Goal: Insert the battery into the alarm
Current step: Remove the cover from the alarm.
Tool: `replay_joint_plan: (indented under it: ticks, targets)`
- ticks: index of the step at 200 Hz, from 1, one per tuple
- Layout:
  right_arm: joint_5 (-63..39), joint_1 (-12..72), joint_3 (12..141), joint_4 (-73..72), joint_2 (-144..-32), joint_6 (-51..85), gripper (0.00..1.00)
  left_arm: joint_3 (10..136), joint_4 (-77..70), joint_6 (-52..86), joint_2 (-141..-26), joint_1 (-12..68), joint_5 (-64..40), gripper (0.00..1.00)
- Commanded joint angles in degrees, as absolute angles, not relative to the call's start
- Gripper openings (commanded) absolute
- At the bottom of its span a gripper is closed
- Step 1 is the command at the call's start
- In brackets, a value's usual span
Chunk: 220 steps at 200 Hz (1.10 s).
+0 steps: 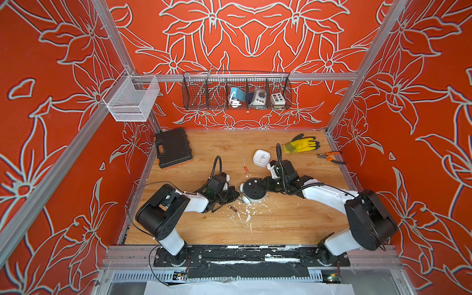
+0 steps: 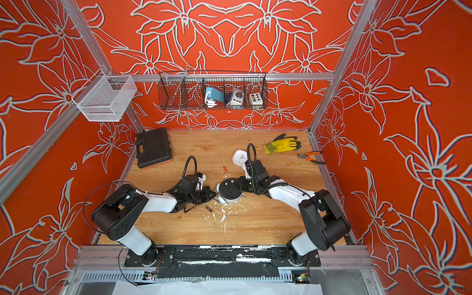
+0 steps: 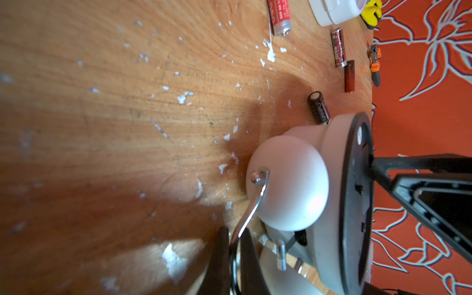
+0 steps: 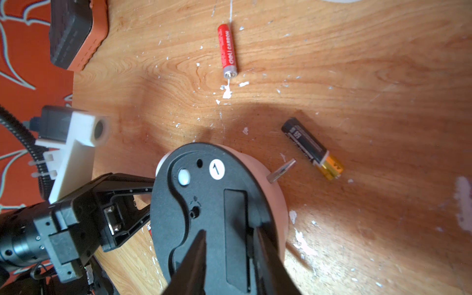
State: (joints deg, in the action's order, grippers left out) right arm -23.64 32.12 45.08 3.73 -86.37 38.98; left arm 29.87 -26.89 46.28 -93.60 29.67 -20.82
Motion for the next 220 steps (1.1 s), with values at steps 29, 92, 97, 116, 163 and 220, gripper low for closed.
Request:
replay_joint_plan:
  ticks: [29, 92, 97, 116, 163, 220]
  targets:
    - [-32.67, 34.1, 43.78, 3.84, -87.62, 40.12, 0.15, 30.7, -23.38, 44.12, -95.19, 30.79, -21.71, 0.0]
    - [-31.82, 33.67, 43.67, 4.88, -86.42, 39.37, 0.0, 31.37, -22.78, 44.06, -95.27, 30.76, -21.48, 0.0]
    - [-31.9, 33.7, 43.54, 4.84, -86.21, 39.35, 0.0, 31.43, -22.76, 43.96, -95.28, 30.79, -21.34, 0.0]
    - [-32.69, 33.32, 43.07, 3.72, -85.25, 39.48, 0.0, 31.56, -22.3, 43.82, -95.29, 30.76, -20.96, 0.0]
    - [-31.33, 32.97, 43.11, 4.77, -83.59, 38.46, 0.0, 31.72, -22.01, 43.68, -95.36, 30.76, -20.82, 0.0]
    - [-29.14, 32.67, 43.14, 6.7, -82.15, 37.39, 0.0, 31.72, -21.7, 43.51, -95.19, 30.7, -20.57, 0.0]
